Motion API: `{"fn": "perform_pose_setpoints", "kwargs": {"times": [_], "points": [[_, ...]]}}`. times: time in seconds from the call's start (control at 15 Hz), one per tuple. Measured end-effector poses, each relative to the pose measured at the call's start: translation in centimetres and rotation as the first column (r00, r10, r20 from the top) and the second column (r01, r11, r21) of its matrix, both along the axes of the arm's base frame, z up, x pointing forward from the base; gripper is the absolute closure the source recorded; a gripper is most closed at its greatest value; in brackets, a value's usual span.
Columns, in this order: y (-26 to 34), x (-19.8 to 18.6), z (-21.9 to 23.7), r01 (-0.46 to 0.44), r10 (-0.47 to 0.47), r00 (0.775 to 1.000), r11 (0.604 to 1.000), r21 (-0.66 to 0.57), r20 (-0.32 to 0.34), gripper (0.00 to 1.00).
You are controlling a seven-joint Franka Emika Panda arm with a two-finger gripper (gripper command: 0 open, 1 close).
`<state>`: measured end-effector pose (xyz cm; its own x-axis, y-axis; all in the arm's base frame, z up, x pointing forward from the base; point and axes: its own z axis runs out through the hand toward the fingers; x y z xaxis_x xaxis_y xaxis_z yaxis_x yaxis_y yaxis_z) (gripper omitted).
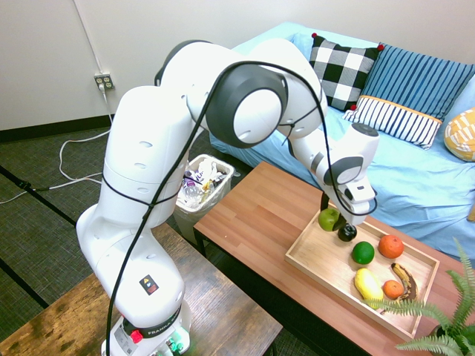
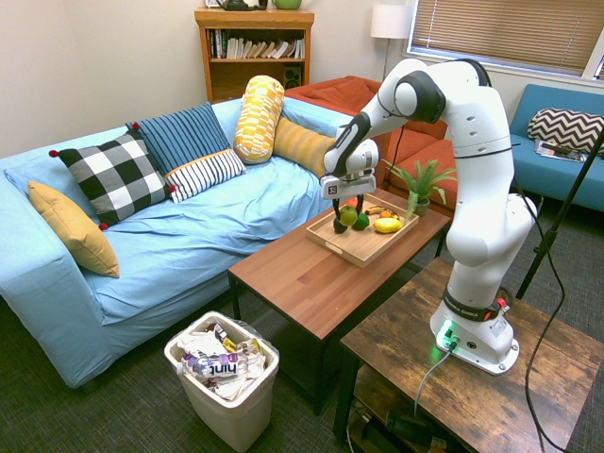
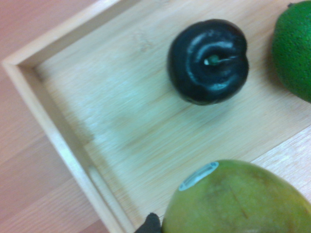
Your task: Put the apple in the tray
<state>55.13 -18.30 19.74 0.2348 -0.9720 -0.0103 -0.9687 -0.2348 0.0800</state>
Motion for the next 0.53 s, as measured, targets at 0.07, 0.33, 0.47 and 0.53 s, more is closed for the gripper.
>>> {"fn": "perform_pose_setpoints", "kwargs": {"times": [0.07, 0.33, 0.47, 0.53], "points": [[-0.8, -0.1, -0.9, 0.01, -0.01, 1.0, 1.0, 0.007, -0.012, 1.0], [-3.0, -0.1, -4.3, 0.038, -0.037, 0.998, 0.999, 0.02, -0.058, 1.0], [-3.7, 0.0, -5.6, 0.045, -0.044, 0.996, 0.999, 0.013, -0.076, 1.0], [-4.0, -0.1, -6.1, 0.047, -0.046, 0.996, 0.999, 0.011, -0.082, 1.0]]}}
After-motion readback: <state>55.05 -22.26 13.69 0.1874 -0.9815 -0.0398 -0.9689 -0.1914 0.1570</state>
